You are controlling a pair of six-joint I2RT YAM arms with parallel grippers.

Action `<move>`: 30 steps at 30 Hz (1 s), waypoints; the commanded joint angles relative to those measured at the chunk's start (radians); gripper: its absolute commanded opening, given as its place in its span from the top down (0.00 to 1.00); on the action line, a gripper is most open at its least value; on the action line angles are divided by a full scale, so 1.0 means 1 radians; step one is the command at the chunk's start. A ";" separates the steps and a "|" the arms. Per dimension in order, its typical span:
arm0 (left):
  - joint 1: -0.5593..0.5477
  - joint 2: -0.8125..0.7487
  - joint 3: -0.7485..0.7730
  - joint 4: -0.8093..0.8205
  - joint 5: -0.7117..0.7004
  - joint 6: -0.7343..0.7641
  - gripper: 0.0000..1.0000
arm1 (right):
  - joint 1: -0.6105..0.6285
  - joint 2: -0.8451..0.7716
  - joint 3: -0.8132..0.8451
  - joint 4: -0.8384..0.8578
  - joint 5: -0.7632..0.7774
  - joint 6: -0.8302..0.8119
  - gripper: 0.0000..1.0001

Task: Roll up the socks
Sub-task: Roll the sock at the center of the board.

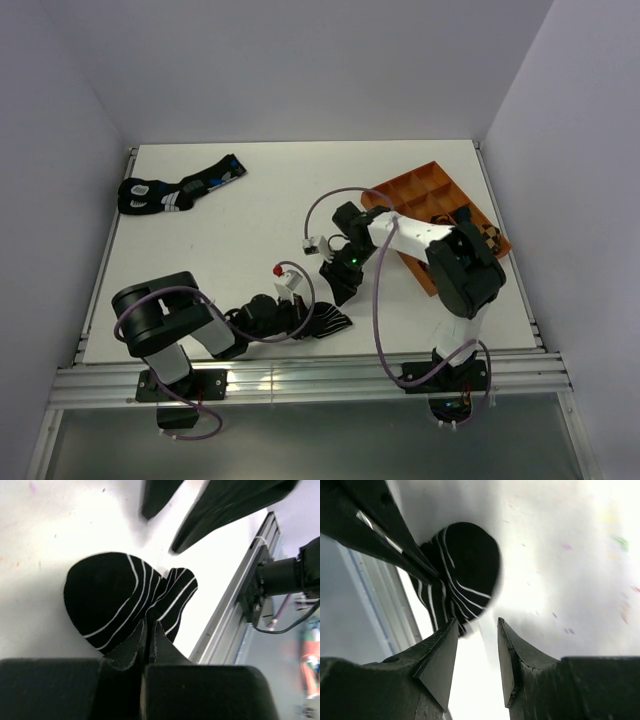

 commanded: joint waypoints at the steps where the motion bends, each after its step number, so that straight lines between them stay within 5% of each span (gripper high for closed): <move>1: 0.008 0.044 -0.053 -0.134 0.062 -0.077 1.00 | -0.023 -0.120 -0.067 0.089 0.025 -0.009 0.55; 12: 0.117 0.065 -0.027 -0.272 0.288 -0.223 1.00 | -0.032 -0.475 -0.336 0.273 0.121 -0.083 0.55; 20: 0.167 0.252 0.018 -0.177 0.447 -0.325 1.00 | -0.017 -0.732 -0.498 0.296 0.125 -0.226 0.51; 30: 0.186 0.346 0.085 -0.171 0.510 -0.401 1.00 | 0.140 -0.824 -0.639 0.373 0.204 -0.269 0.50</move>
